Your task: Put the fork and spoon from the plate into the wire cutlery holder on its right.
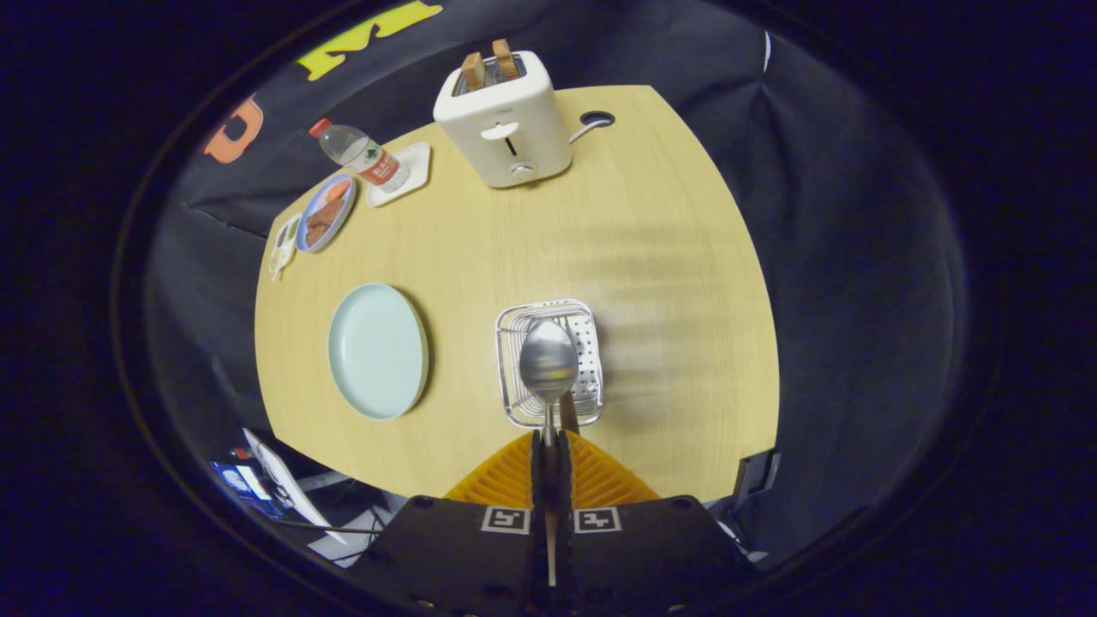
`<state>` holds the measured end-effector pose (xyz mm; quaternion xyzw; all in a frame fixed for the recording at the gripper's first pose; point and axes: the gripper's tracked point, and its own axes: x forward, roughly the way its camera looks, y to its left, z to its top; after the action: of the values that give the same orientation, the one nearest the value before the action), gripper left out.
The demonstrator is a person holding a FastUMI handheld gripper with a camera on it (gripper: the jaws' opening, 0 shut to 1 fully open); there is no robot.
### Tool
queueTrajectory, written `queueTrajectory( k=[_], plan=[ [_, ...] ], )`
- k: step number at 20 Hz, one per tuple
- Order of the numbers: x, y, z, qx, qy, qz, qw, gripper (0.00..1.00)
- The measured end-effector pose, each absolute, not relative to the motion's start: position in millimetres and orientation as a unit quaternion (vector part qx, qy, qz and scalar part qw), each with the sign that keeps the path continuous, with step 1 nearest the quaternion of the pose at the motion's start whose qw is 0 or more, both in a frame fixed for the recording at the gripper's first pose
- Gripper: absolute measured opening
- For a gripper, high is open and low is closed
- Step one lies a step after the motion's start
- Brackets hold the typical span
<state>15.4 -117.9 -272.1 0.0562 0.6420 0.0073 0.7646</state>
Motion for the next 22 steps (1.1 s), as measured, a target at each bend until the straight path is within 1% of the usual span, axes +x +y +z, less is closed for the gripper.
queueTrajectory(
  k=[2,3,7,9,10,11,14,15,17,22],
  plan=[
    [18,-122,-275,0.064,0.644,0.005,0.762,0.04],
    [18,-121,-275,0.065,0.643,0.004,0.763,0.07],
    [23,-117,-272,0.077,0.636,0.007,0.768,0.09],
    [29,-115,-265,0.081,0.624,0.01,0.777,0.16],
    [31,-113,-261,0.08,0.616,0.012,0.784,0.26],
    [35,-111,-257,0.079,0.605,0.016,0.792,0.3],
    [50,-103,-238,0.064,0.557,0.029,0.827,0.77],
    [56,-101,-230,0.06,0.537,0.032,0.841,0.84],
    [67,-94,-210,0.06,0.494,0.036,0.867,0.96],
    [96,-75,-140,0.065,0.36,0.047,0.929,0.97]
  ],
)
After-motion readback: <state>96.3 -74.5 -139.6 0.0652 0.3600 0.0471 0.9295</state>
